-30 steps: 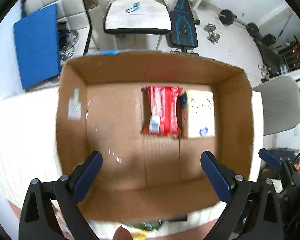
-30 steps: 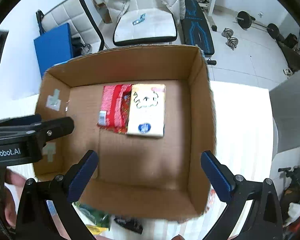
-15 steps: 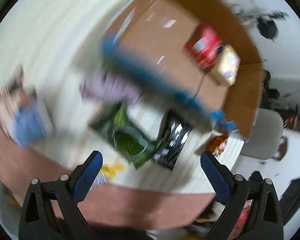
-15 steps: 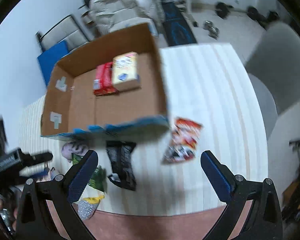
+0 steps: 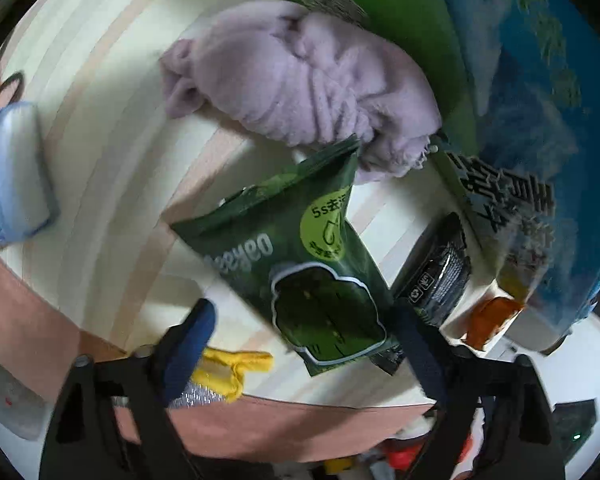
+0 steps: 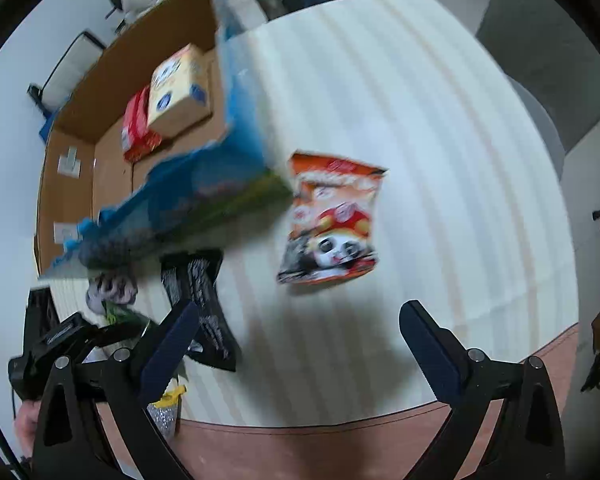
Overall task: Organize soft objects
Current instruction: 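Grasp green Deeyeo bag with left gripper while right grasps black snack bag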
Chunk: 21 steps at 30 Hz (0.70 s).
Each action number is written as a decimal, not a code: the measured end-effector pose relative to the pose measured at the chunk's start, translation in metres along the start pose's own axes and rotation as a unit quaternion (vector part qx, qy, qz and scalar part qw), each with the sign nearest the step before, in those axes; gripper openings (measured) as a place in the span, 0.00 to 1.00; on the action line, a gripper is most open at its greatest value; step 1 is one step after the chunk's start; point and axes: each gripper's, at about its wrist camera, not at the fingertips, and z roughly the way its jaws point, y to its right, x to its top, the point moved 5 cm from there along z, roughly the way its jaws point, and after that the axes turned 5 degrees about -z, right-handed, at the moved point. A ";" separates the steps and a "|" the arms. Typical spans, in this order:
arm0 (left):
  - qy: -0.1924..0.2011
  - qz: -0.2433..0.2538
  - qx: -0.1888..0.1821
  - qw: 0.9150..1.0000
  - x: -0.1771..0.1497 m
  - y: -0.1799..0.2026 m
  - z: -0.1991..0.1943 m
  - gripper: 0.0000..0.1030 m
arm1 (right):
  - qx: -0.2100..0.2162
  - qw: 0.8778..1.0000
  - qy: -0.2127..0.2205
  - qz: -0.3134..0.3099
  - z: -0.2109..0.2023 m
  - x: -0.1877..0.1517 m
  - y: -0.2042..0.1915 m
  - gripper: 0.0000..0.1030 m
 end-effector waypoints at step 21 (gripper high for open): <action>0.087 0.215 0.206 0.951 0.001 -0.005 0.008 0.54 | -0.074 0.985 -0.065 -0.144 0.113 -0.029 -0.141 0.51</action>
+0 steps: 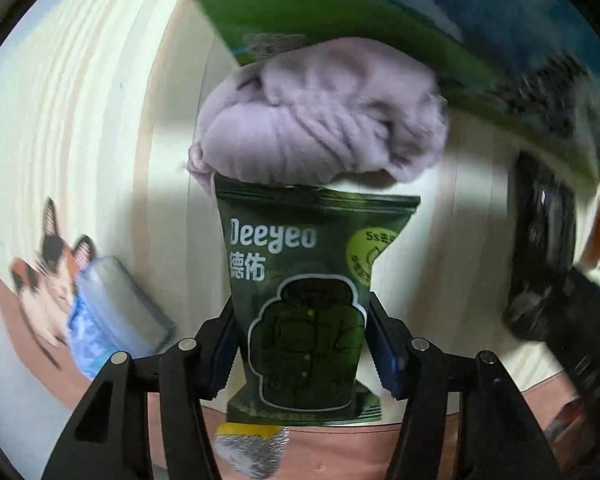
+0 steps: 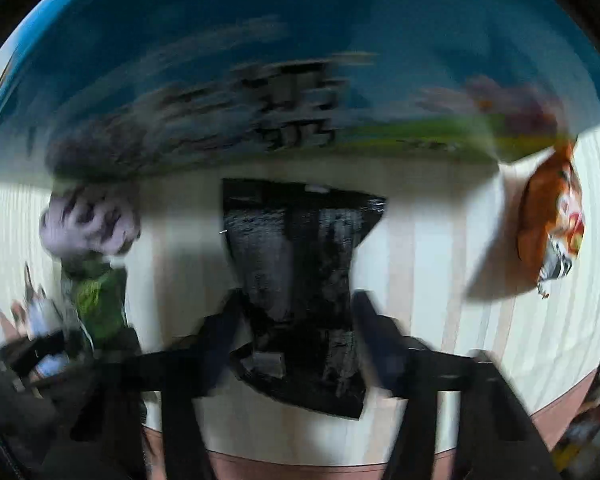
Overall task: Organize soft objects
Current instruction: 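Grasp green Deeyeo bag with left gripper while right grasps black snack bag, then carry green bag and black bag into the box and release both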
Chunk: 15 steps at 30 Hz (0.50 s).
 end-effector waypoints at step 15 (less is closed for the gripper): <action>0.021 0.001 -0.013 1.000 -0.019 -0.007 -0.004 0.51 | 0.007 0.999 -0.048 -0.020 0.006 -0.060 0.007 0.58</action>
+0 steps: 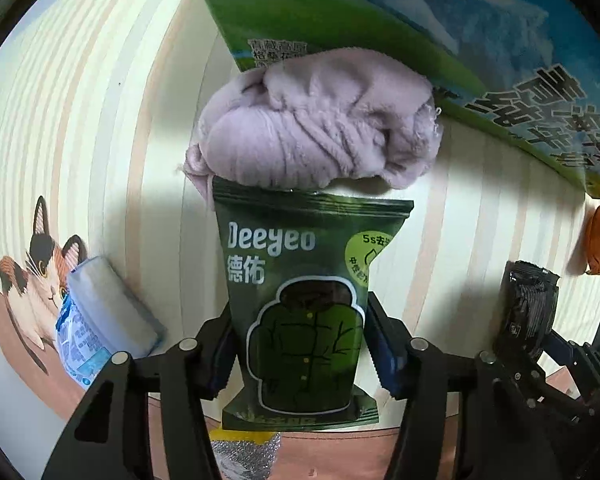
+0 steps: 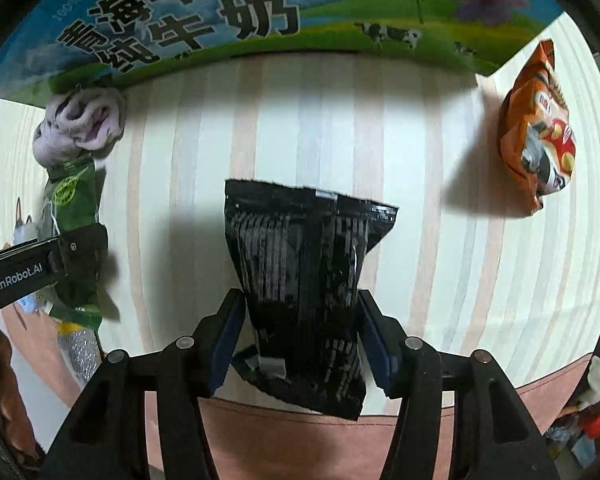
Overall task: Organize soft objects
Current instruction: 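Carry green bag and black bag into the box and release both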
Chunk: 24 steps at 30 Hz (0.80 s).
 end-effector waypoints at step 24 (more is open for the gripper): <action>0.131 0.078 -0.093 0.984 0.107 0.067 -0.226 0.32 | 0.070 0.982 0.175 -0.023 -0.268 0.096 0.007 0.45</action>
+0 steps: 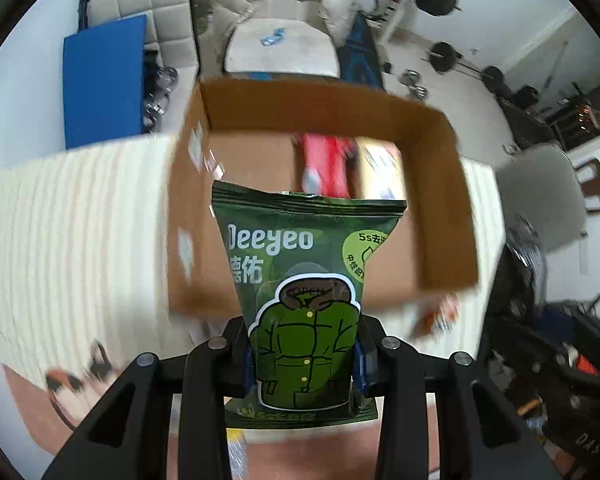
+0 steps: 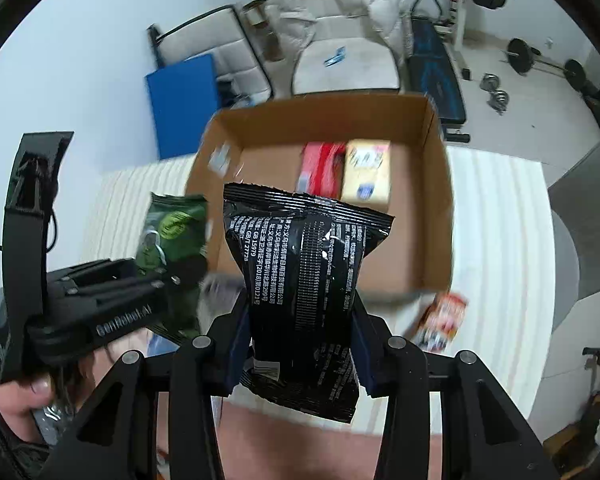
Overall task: Organize soft objects
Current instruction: 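Carry green bag and black bag into the box and release both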
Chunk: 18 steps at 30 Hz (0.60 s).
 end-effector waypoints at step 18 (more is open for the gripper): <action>-0.152 -0.020 0.056 0.987 0.110 -0.032 0.166 0.32 | -0.065 0.983 -0.150 0.082 0.187 0.035 0.078 0.45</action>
